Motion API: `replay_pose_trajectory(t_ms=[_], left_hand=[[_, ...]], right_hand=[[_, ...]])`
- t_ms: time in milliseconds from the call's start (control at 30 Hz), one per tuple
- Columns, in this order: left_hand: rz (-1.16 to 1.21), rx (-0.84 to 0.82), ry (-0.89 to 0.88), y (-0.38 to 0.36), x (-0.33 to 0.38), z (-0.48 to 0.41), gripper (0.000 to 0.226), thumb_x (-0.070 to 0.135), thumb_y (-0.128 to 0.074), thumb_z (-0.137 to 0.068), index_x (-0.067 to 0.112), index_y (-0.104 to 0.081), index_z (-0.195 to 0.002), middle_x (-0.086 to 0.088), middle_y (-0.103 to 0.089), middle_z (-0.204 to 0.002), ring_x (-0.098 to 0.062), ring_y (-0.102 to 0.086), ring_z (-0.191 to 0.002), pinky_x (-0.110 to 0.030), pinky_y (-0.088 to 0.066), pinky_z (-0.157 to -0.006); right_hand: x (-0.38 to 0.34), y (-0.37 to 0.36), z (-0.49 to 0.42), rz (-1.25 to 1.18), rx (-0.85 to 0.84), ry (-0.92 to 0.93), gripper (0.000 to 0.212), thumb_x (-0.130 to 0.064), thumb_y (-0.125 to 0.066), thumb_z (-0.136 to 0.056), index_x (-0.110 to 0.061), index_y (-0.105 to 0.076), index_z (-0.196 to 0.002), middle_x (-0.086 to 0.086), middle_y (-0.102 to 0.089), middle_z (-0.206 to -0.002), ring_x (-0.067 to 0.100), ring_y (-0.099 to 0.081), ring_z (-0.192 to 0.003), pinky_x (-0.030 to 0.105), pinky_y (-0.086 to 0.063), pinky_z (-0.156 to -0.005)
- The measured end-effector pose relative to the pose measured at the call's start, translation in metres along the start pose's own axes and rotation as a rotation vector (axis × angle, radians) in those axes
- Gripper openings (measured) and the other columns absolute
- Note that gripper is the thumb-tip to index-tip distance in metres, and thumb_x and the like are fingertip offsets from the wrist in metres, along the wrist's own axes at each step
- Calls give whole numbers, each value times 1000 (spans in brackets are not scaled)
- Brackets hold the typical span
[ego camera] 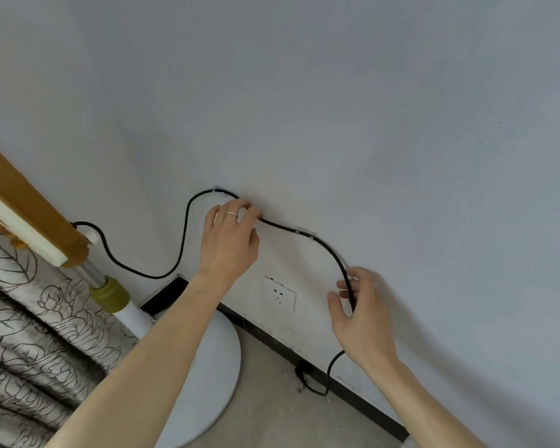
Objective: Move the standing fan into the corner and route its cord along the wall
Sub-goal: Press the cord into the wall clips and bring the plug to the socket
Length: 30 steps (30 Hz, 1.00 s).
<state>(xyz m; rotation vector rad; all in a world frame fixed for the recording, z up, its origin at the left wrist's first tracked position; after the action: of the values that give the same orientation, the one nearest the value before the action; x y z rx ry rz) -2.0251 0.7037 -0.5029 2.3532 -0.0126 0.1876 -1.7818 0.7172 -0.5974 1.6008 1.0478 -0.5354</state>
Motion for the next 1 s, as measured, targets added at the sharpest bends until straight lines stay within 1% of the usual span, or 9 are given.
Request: replay_pose_trajectory(t_ms=[133, 267, 367, 467, 500, 567, 667, 800, 1000], left_hand=[[-8, -13, -72, 8, 19, 9, 36, -4, -70, -73, 6, -70, -108, -17, -65, -115, -37, -63, -107, -52, -45, -98], [6, -27, -317, 4, 76, 20, 44, -5, -64, -67, 10, -69, -109, -14, -67, -117, -35, -63, -105, -51, -44, -99], [-10, -54, -558, -8, 122, 37, 44, -4, -61, -71, 16, -64, -111, -12, -65, -121, -30, -55, -114, -47, -37, -105], [-50, -54, -792, -21, 150, 61, 35, -3, -54, -84, 19, -67, -109, -9, -67, -120, -27, -56, -119, -44, -38, -107], [-54, -47, -836, -24, 154, 66, 33, -2, -51, -88, 19, -68, -107, -8, -68, -118, -26, -56, -118, -44, -39, -106], [-70, -29, -866, -28, 156, 69, 33, -1, -47, -93, 19, -70, -105, -6, -69, -115, -24, -58, -116, -43, -42, -105], [-89, 1, -866, -32, 157, 67, 29, -2, -55, -89, 19, -73, -96, -5, -71, -109, -23, -63, -111, -41, -45, -103], [-109, 35, -859, -33, 153, 68, 24, -1, -60, -89, 18, -74, -88, -6, -72, -107, -23, -66, -107, -41, -46, -101], [-121, 101, -773, -38, 145, 67, 43, -4, -35, -94, 17, -70, -84, -7, -71, -104, -24, -61, -107, -44, -42, -100]], right_hand=[[18, -4, 11, -23, -2, -35, 35, -21, -64, -90, -24, -48, -121, -12, -58, -107, -2, -57, -99, 27, -48, -88], [28, -4, 19, 3, 51, -28, 33, -16, -64, -89, -17, -53, -119, -8, -55, -107, 9, -54, -97, 28, -45, -86], [45, -11, 28, -40, 37, -88, 26, -16, -63, -89, -21, -53, -112, -10, -58, -98, 8, -58, -90, 26, -45, -76], [67, -27, 38, -108, -32, -193, 6, -26, -55, -95, -31, -52, -93, -11, -60, -84, 4, -58, -78, 24, -44, -65], [75, -29, 41, -122, -42, -219, 10, -29, -51, -97, -33, -52, -88, -9, -61, -81, 5, -58, -75, 22, -43, -62], [87, -34, 48, -140, -82, -250, 18, -33, -45, -100, -35, -54, -85, -8, -65, -81, 4, -61, -75, 16, -43, -61], [99, -34, 54, -162, -114, -278, 22, -33, -41, -101, -34, -59, -87, -8, -67, -75, 0, -62, -72, 8, -44, -59], [98, -33, 52, -150, -112, -272, 26, -36, -44, -99, -33, -60, -80, -14, -61, -63, 1, -53, -53, 9, -40, -53], [96, -32, 41, -120, -54, -275, 40, -31, -45, -97, -8, -46, -64, -4, -43, -53, 7, -39, -50, 19, -32, -49]])
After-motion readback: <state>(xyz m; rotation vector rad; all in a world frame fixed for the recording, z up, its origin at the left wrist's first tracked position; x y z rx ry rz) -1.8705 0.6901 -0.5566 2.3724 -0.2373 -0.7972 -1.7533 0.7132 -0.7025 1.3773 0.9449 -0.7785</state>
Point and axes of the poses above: each hand's wrist, its own z-axis away from the middle knuckle, its own y-axis out of the back of the hand, x = y × z, the point moved 10 cm from there along -z, towards the middle knuckle
